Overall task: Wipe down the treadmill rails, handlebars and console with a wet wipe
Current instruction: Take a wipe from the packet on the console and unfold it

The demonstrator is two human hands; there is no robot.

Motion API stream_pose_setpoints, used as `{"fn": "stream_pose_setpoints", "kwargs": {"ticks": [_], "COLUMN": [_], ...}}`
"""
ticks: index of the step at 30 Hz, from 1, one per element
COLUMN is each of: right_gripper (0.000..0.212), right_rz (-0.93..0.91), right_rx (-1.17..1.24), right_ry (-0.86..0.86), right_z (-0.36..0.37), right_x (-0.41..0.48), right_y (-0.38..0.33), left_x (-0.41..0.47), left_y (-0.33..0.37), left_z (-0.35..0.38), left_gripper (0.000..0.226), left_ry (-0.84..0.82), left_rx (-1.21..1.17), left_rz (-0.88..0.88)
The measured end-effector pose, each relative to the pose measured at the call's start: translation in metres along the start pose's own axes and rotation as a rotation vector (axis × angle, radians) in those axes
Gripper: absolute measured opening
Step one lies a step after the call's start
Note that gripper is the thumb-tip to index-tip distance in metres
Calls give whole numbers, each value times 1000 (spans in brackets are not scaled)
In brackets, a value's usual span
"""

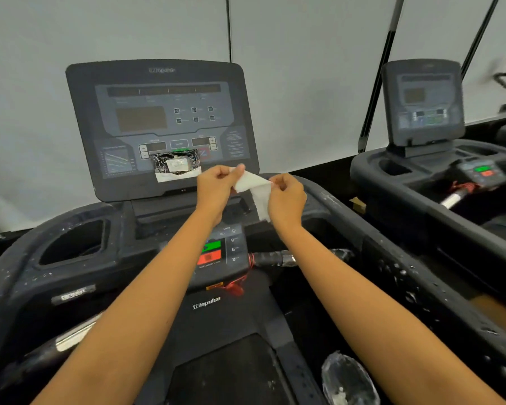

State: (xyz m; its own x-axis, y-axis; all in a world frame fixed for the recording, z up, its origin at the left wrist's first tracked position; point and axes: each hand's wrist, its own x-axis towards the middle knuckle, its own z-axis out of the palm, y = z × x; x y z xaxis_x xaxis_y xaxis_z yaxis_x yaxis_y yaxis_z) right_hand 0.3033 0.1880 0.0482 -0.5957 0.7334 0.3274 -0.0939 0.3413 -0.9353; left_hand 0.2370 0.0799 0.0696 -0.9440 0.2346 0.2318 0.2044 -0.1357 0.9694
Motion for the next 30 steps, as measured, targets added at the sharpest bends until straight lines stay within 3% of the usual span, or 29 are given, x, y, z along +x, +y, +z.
{"fn": "stream_pose_setpoints", "kwargs": {"ticks": [4,7,9,15,22,26,30], "right_gripper": [40,32,26,4,5,11,9], "right_rz": [-169,-152,-144,-141,-187,-127,-139], "right_rx": [15,49,34,12,129,253,248], "right_ry": [-102,-371,-459,-292,-198,-173,-179], "right_z": [-30,-61,-86,-152,-200,-218,-236], "right_x": [-7,-6,-7,-12,-35,-46,-57], "right_y": [0,2,9,22,21,14,16], "left_x": [-25,-44,-55,-89,-125,-152,-184], "left_y": [-5,-4,-3,2,18,22,20], "left_z": [24,43,55,93,133,151,164], "left_gripper": [7,6,9,7,13,12,17], "left_ry": [-136,-236,-245,-75,95,93,66], "left_rx": [-15,-29,9,40,-36,-84,123], "left_rz": [-74,-141,-152,-128,-171,-181,-102]}}
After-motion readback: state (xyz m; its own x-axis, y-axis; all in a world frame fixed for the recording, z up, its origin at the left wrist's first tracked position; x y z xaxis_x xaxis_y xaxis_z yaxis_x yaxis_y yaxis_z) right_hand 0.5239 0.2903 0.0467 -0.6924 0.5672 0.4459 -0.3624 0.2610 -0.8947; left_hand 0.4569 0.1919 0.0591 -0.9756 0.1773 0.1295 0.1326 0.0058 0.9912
